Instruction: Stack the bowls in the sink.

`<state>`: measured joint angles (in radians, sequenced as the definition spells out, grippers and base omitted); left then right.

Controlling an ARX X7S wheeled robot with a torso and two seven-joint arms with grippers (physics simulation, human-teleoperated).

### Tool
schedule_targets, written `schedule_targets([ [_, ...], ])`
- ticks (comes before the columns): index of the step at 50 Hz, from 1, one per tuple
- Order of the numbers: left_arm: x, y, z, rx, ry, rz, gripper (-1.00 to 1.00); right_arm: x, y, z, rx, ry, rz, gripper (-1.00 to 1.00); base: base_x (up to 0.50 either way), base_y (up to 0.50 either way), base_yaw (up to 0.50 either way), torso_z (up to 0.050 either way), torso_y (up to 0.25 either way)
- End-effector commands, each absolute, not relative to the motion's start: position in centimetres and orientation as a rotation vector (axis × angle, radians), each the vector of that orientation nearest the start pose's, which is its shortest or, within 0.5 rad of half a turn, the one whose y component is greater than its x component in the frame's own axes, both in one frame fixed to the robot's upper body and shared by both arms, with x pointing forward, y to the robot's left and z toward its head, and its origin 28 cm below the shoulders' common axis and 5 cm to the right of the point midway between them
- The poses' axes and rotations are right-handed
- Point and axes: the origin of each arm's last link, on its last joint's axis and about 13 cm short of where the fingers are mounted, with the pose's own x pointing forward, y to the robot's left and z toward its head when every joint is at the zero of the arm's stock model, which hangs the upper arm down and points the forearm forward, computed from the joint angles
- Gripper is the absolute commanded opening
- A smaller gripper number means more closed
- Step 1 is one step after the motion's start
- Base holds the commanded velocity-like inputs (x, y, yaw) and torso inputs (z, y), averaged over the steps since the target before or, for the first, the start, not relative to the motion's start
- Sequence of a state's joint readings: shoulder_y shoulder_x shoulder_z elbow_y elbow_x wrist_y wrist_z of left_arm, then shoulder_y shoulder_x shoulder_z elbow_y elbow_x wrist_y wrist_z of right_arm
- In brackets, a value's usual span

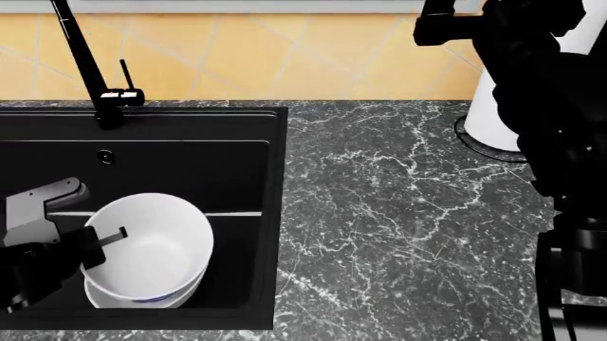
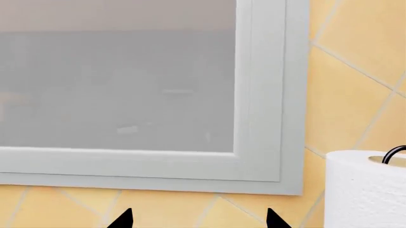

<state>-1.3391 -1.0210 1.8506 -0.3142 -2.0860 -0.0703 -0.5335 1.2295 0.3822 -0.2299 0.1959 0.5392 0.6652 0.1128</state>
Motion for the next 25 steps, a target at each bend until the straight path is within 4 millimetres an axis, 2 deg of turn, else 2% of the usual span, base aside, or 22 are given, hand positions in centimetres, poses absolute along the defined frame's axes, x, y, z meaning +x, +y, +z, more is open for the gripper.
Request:
schedule_targets([
  [1,28.57,36.23,13.19,-0.235,0.697,0.375,-1.0,36.3,-15.7,31.62,-0.002,-0.286,0.065,1.0,0.0,0.0,0.0,0.0,0.0],
  [6,28.53,36.18,13.26,-0.23,0.701,0.371,-1.0,36.35,-15.78,31.45,0.0,-0.284,0.065,1.0,0.0,0.0,0.0,0.0,0.0],
  [7,28.52,36.17,13.29,-0.23,0.701,0.37,1.0,36.36,-15.78,31.43,0.0,-0.284,0.065,1.0,0.0,0.0,0.0,0.0,0.0],
  [25,28.53,36.14,13.38,-0.219,0.703,0.357,1.0,36.37,-15.79,31.44,0.003,-0.284,0.065,1.0,0.0,0.0,0.0,0.0,0.001],
])
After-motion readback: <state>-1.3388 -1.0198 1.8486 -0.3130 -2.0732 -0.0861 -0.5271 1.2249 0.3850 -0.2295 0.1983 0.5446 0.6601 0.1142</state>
